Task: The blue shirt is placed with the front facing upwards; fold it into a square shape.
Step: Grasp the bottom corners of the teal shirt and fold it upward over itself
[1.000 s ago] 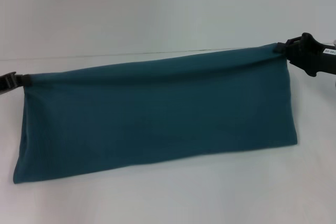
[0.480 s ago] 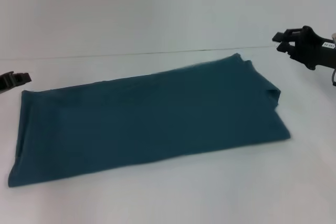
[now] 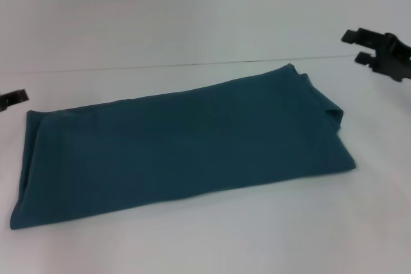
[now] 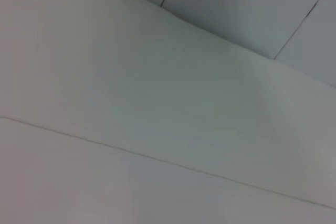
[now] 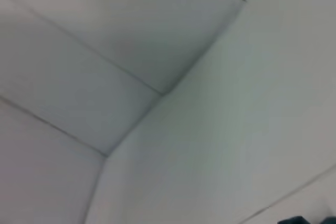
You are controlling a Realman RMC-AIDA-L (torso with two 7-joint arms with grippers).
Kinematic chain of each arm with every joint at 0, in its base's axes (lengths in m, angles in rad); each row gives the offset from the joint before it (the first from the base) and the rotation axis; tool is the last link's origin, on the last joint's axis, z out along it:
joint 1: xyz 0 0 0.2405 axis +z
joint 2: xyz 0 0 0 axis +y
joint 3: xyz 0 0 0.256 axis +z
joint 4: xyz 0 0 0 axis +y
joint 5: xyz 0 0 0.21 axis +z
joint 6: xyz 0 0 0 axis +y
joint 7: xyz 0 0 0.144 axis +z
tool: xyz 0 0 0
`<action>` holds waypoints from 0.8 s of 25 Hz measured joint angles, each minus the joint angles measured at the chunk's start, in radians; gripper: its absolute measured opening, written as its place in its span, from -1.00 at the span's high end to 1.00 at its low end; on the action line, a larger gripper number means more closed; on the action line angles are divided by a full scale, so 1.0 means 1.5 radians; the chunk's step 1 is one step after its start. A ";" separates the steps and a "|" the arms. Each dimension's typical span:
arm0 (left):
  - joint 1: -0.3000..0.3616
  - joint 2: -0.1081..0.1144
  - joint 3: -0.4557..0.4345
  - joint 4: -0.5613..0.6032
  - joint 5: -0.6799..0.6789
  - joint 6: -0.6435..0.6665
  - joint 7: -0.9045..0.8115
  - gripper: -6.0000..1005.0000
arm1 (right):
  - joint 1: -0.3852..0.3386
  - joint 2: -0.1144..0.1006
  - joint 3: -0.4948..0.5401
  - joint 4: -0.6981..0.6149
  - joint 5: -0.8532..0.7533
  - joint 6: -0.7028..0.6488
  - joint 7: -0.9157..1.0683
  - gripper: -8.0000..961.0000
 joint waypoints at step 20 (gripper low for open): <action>0.067 -0.040 0.023 -0.171 0.062 0.116 -0.030 -0.57 | -0.098 0.036 -0.007 -0.032 0.110 -0.121 -0.136 -0.91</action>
